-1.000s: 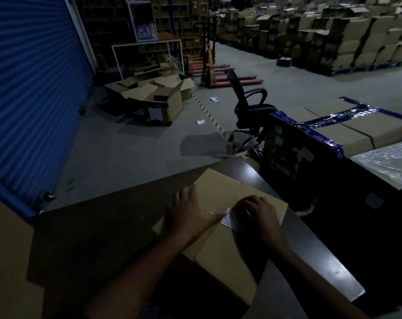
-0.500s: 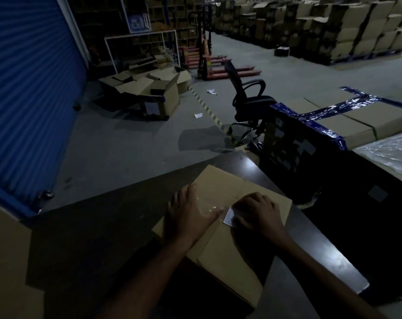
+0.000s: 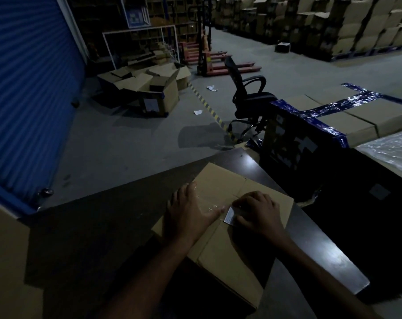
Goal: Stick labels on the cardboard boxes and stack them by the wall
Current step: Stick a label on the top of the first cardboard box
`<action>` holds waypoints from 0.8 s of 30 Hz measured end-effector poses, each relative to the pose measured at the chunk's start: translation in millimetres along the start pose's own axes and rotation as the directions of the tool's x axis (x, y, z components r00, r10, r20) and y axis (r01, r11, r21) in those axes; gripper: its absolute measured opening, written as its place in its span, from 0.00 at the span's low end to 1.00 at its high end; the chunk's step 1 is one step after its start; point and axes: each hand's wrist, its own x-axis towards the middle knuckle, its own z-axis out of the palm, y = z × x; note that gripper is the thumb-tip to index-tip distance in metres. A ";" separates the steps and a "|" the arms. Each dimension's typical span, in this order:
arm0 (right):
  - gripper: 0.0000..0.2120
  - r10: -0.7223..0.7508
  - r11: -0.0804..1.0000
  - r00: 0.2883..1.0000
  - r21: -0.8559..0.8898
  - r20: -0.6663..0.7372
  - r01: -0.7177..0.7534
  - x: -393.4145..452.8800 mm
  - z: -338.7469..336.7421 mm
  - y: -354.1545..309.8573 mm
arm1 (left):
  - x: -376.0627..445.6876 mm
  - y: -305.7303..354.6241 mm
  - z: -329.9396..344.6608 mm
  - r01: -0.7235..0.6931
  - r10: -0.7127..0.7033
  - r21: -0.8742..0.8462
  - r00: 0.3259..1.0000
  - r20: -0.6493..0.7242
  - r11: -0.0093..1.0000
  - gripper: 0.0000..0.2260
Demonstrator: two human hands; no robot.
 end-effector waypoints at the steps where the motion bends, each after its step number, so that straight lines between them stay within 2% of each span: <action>1: 0.24 -0.002 1.000 1.000 -0.005 -0.001 0.002 0.0 0.3 -0.1 | -0.3 0.1 0.2 0.000 0.000 0.005 1.000 -0.005 1.000 0.47; 4: 0.19 0.007 1.000 1.000 -0.009 0.008 -0.007 1.2 -0.6 -1.1 | -0.7 -0.4 0.4 -0.002 0.002 0.000 1.000 -0.025 1.000 0.46; 10: 0.20 0.008 0.999 1.000 0.051 -0.027 -0.006 0.8 -0.3 -0.3 | -0.3 0.3 -0.4 0.006 -0.006 -0.008 1.000 0.004 1.000 0.45; 13: 0.15 0.001 1.000 1.000 0.004 -0.005 -0.001 2.1 0.8 -1.3 | -0.8 0.1 -1.0 -0.008 0.007 -0.013 1.000 -0.021 1.000 0.43; 16: 0.10 0.022 0.999 1.000 0.029 0.001 -0.022 4.4 0.0 -1.8 | -0.6 0.0 -1.1 -0.011 0.011 -0.003 1.000 -0.022 1.000 0.43; 18: 0.12 0.037 0.999 0.999 0.035 0.030 -0.038 5.1 -1.5 -1.5 | -0.5 0.1 -1.1 -0.007 0.007 -0.013 1.000 -0.019 1.000 0.43; 21: 0.24 0.036 0.999 0.998 0.019 0.054 -0.037 5.9 -2.8 -1.4 | -0.4 -0.5 -0.3 -0.011 0.010 -0.014 1.000 -0.020 1.000 0.43; 24: 0.25 0.033 0.999 0.998 0.029 0.062 -0.035 5.9 -2.0 0.5 | -0.5 -0.6 -1.5 -0.017 0.017 -0.014 1.000 -0.020 1.000 0.43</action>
